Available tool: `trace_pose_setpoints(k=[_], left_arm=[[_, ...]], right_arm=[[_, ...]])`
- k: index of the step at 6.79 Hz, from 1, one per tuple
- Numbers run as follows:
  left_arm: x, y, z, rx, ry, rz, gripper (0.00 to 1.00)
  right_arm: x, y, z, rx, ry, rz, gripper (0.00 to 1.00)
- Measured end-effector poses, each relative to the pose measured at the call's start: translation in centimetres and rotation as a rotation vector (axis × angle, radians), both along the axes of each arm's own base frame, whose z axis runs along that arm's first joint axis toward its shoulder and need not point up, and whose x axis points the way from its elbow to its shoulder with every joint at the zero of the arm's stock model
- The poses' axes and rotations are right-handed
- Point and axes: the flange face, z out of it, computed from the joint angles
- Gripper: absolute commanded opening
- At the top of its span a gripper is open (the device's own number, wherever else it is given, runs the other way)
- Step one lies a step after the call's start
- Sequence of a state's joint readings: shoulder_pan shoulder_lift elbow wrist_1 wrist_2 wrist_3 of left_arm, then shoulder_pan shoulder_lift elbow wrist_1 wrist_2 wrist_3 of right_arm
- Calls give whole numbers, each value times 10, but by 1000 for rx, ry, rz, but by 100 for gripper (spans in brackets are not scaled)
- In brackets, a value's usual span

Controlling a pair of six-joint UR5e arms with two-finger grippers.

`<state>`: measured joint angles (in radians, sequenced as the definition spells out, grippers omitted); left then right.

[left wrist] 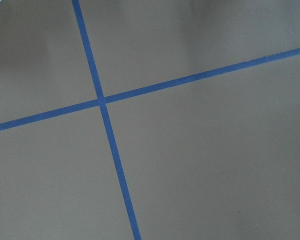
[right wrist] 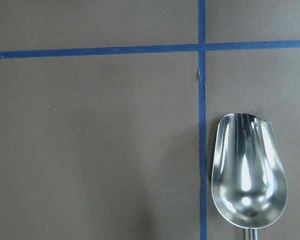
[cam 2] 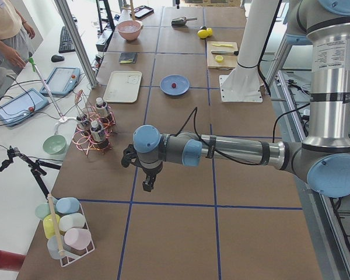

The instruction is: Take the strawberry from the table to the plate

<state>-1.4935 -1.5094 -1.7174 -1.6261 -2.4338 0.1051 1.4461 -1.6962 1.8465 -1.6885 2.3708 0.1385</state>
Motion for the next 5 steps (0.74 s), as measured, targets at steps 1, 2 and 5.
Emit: trace_pose_setpoints(k=[1, 2, 5], left_arm=[[0, 0, 0, 0, -1, 0, 100], [0, 0, 0, 0, -1, 0, 100], [1, -5, -4, 10, 0, 0, 100]], right_arm=[[-6, -1, -1, 0, 0, -13, 100], [-9, -1, -1, 1, -1, -17, 100], [-13, -2, -4, -4, -27, -20, 100]])
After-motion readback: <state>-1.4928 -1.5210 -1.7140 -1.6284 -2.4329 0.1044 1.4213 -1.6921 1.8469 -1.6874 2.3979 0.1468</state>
